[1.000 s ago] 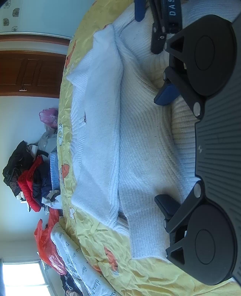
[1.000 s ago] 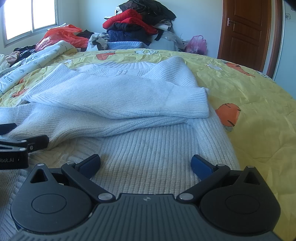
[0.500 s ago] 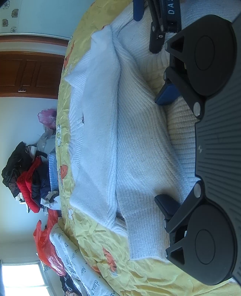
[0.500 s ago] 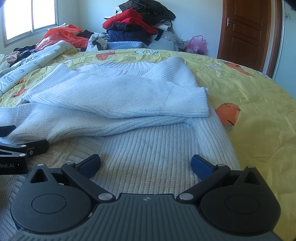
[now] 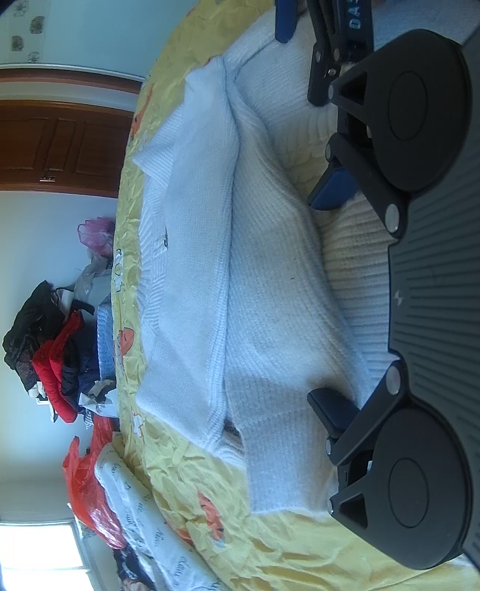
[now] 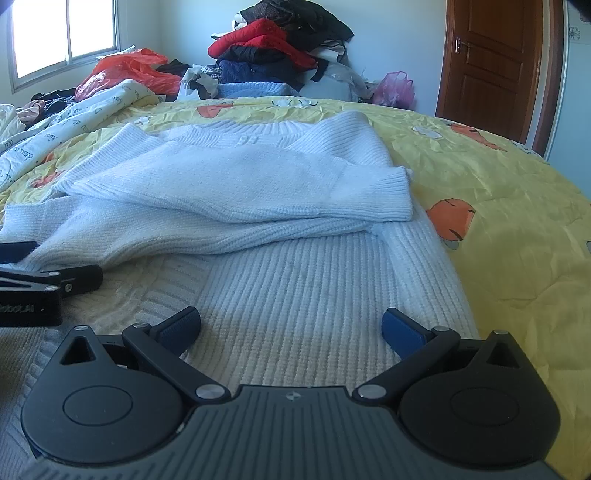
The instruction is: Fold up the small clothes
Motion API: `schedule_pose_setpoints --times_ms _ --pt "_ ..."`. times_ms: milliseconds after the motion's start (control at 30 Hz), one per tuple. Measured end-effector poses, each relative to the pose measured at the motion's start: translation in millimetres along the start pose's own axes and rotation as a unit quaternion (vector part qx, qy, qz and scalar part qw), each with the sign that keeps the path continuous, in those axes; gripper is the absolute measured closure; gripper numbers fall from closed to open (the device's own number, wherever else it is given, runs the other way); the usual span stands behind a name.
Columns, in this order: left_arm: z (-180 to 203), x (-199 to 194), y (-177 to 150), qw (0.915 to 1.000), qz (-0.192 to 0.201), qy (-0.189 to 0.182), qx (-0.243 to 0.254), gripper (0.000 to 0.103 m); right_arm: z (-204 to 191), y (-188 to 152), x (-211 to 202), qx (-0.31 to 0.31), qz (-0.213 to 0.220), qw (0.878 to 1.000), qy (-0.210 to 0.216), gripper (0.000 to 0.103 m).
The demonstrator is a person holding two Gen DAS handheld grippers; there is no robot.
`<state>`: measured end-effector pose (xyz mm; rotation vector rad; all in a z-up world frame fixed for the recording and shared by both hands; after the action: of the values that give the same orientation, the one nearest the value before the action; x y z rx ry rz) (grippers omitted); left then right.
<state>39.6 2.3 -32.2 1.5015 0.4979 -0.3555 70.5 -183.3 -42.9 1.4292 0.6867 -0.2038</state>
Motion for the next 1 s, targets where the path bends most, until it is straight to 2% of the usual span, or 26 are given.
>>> schedule_pose_setpoints --times_ms 200,1000 --pt "-5 -13 -7 0.9998 0.003 -0.011 -0.018 0.0 0 0 0 0.0 0.0 1.0 0.0 0.001" --pt "-3 -12 -9 0.9999 0.0 -0.005 -0.01 0.0 -1 -7 -13 -0.009 0.0 1.0 0.003 0.001"
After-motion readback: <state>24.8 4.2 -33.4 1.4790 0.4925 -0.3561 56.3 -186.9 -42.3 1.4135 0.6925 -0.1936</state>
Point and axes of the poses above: each gripper's, at about its wrist camera, not at the fingertips, and x roughly the way its jaws point, z to its right, y to its top, the point moved 5 cm from there along x, roughly the way its jaws point, and after that the axes turned 7 degrees about z, right-handed, at the moved point
